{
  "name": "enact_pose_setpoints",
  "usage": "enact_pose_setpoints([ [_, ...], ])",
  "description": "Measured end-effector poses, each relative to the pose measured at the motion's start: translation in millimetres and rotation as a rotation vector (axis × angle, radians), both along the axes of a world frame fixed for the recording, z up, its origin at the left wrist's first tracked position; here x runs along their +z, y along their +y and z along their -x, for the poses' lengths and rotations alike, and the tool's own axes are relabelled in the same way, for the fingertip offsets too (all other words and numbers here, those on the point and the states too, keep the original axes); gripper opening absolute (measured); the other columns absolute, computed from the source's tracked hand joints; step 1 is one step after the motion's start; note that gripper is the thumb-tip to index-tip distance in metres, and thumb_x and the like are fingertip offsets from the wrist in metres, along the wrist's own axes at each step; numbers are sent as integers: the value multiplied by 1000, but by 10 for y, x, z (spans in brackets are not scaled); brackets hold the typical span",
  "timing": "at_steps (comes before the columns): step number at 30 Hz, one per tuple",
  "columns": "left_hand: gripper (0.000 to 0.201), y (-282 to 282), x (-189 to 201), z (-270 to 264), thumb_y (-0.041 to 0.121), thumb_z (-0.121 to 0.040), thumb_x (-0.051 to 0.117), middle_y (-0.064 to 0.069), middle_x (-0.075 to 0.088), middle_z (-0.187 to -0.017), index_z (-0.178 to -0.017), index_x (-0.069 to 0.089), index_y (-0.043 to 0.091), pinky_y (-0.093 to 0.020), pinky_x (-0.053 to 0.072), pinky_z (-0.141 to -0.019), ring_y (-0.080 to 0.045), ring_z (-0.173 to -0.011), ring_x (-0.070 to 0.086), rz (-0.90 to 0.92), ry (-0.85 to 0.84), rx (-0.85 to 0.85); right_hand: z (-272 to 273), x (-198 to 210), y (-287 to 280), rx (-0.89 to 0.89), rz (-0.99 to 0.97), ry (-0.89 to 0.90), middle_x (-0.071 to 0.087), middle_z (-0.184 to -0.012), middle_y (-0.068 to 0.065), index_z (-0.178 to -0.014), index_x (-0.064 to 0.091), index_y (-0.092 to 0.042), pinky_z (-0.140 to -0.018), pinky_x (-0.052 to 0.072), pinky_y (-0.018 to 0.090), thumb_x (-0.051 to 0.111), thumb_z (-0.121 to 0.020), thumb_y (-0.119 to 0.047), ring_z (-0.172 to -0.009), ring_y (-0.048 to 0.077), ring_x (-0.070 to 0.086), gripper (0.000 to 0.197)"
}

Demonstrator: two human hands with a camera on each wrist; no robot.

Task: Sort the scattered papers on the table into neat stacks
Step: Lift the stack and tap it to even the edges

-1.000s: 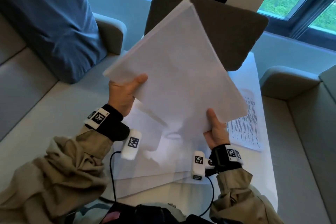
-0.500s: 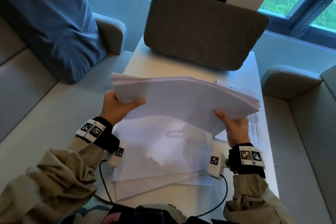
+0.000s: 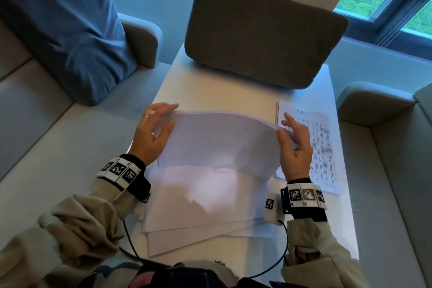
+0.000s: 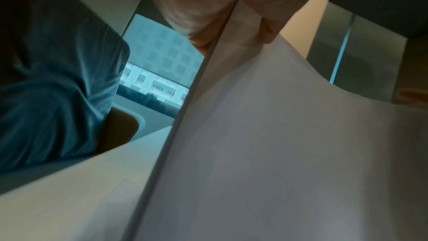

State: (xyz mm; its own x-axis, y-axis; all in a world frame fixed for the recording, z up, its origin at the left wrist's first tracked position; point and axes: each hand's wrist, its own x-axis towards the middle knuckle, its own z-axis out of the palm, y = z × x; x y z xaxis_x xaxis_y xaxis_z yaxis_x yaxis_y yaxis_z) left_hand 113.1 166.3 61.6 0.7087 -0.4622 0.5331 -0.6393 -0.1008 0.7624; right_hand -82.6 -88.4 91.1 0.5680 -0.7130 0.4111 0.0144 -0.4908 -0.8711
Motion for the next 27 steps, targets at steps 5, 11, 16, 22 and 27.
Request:
enact_pose_setpoints([
  [5, 29, 5, 33, -52, 20, -90, 53, 14, 47, -113, -115, 63, 11, -32, 44, -96, -12, -108, 53, -44, -57, 16, -33, -98, -52, -100, 105, -18, 61, -85, 3, -103, 71, -10, -73, 41, 12, 59, -93, -18, -81, -7, 53, 17],
  [11, 63, 9, 102, -34, 32, -73, 75, 8, 63, -115, -126, 43, 24, -36, 50, -88, -15, -102, 60, 86, 240, -24, -132, -20, -86, -357, -219, 14, 51, -62, -8, -85, 59, -16, -64, 39, 21, 59, -92, -33, -57, -4, 47, 19],
  [16, 87, -22, 6, -45, 23, -55, 90, 1, 71, -107, -128, 44, 33, -31, 45, -97, -15, -106, 63, 70, 507, 13, -76, -175, -107, -142, -424, 14, 63, -113, 1, -109, 61, -23, -87, 44, 25, 74, -55, -67, -100, 9, 58, 70],
  [22, 34, -98, 82, 14, 3, -57, 86, 25, 67, -65, -65, 68, 30, -5, 46, -60, 10, -61, 59, 70, 520, 66, 36, -118, -61, -8, -581, 89, 72, -72, -3, -77, 68, -12, -58, 55, 23, 87, -58, -7, -72, 15, 67, 27],
  [27, 36, -28, 187, -13, 4, -55, 86, 20, 66, -59, -59, 70, 37, -9, 48, -57, 6, -54, 58, 142, 519, 17, 55, -22, -141, 25, -520, 43, 71, -68, -4, -76, 68, -10, -56, 53, 20, 80, -64, 5, -64, 5, 66, 22],
])
